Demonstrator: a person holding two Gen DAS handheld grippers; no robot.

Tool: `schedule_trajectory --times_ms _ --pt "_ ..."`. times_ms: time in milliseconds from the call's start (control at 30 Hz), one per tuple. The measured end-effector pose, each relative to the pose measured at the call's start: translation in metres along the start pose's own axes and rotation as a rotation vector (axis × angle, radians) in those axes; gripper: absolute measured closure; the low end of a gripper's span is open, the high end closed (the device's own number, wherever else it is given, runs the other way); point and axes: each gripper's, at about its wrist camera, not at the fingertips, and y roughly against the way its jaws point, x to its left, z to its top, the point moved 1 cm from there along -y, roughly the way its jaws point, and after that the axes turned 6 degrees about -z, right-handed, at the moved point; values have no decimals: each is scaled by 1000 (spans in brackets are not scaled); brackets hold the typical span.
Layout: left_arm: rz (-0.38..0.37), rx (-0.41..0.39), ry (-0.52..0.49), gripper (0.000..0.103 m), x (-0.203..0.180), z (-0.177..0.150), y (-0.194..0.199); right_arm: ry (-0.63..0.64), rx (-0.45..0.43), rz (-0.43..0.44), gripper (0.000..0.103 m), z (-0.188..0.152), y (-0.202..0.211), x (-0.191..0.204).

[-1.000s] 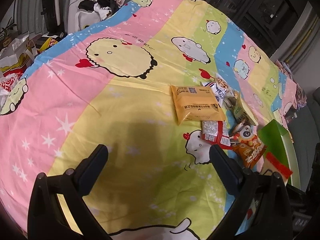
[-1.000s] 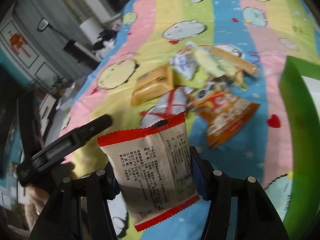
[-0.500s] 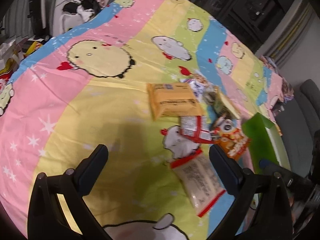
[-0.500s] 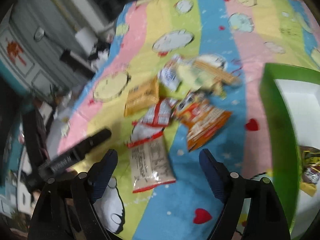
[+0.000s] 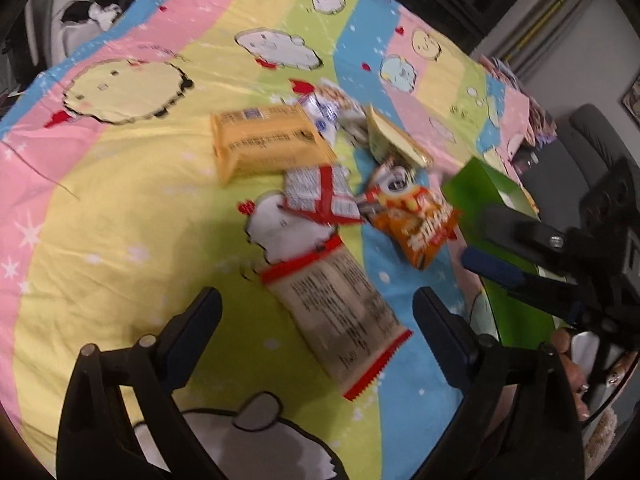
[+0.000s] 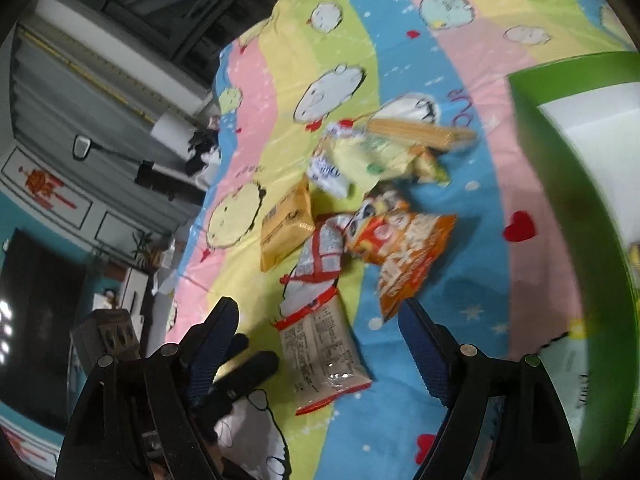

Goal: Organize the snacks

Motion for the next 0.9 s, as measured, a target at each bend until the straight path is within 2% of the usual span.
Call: schedule_trajectory --times_ms 167,233,300,400,567,633,733,900 --pt "-13 63 -23 25 -11 -8 -12 35 99 -18 32 -10 -29 8" --pt "-2 74 -29 29 -13 -10 -16 39 134 -19 33 -13 -40 10" --pt "-10 85 -19 38 -13 -12 -21 38 164 -18 34 -17 -50 9" --pt "35 71 -70 48 -19 -15 -25 39 204 -16 34 -23 -64 10" --pt "37 41 -69 48 -19 -15 -24 92 177 -61 34 -28 -64 22" --pt "32 23 -56 48 -17 -13 -20 89 181 -51 34 -29 -64 23" --pt "45 -12 -91 48 -24 -10 -14 84 179 -30 37 -28 -61 27" --pt "41 -74 -131 48 -38 -6 3 103 122 -25 39 -26 -40 37"
